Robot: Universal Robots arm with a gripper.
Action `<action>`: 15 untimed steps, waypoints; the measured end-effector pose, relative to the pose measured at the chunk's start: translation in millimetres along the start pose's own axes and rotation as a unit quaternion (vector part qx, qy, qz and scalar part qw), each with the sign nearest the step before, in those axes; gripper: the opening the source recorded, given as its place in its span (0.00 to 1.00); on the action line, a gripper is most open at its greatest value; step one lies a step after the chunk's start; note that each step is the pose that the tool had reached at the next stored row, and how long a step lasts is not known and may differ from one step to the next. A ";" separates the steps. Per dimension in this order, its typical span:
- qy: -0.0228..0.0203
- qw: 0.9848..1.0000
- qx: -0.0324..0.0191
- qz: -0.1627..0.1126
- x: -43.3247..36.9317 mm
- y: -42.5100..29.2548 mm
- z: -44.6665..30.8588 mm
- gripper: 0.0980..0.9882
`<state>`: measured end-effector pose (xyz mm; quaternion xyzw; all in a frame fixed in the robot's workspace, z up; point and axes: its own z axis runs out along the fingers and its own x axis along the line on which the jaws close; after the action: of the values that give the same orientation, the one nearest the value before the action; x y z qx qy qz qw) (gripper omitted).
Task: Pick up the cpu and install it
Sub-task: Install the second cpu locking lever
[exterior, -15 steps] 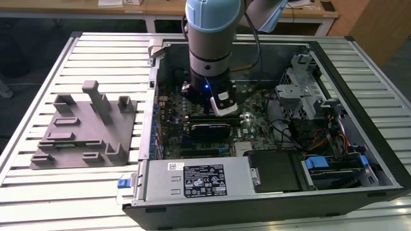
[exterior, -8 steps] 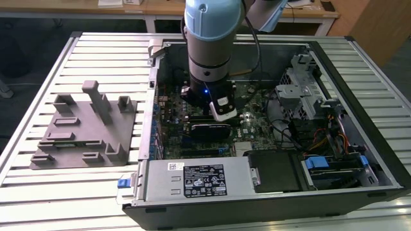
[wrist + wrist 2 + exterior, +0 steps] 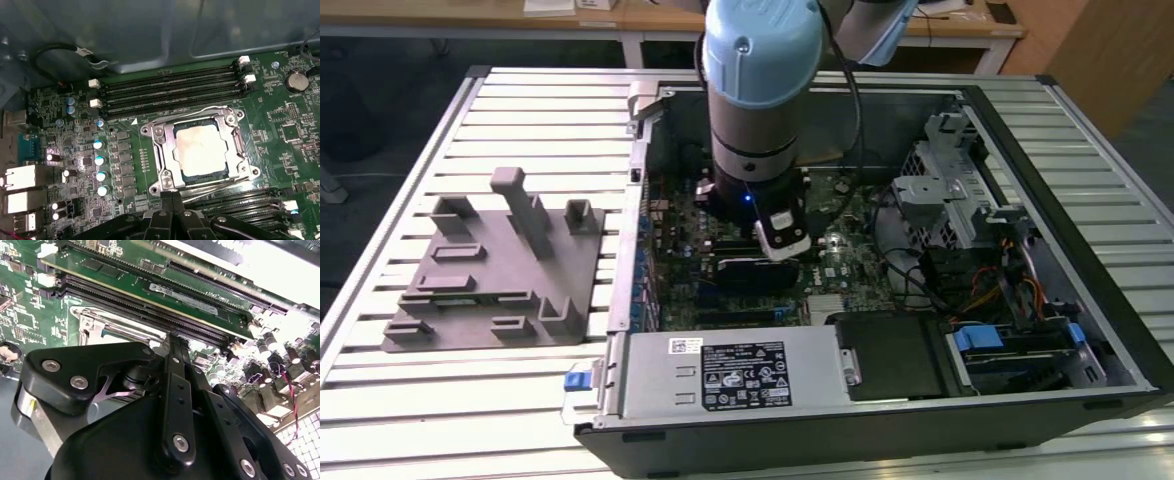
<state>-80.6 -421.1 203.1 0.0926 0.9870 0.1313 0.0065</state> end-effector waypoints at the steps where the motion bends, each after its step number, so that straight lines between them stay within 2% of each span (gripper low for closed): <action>1: 0.001 1.000 -0.003 0.000 0.2 -1.1 0.4 0.01; 6: 0.005 1.000 -0.028 0.001 2.6 -5.3 1.9 0.01; 8: 0.006 0.999 -0.032 0.001 3.4 -7.4 3.3 0.01; 12: 0.007 0.999 -0.036 0.001 3.9 -10.7 8.1 0.01; 15: 0.008 0.999 -0.045 0.001 5.2 -11.7 10.2 0.01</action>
<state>-87.5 -428.6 190.3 0.0923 0.9801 0.1759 0.0022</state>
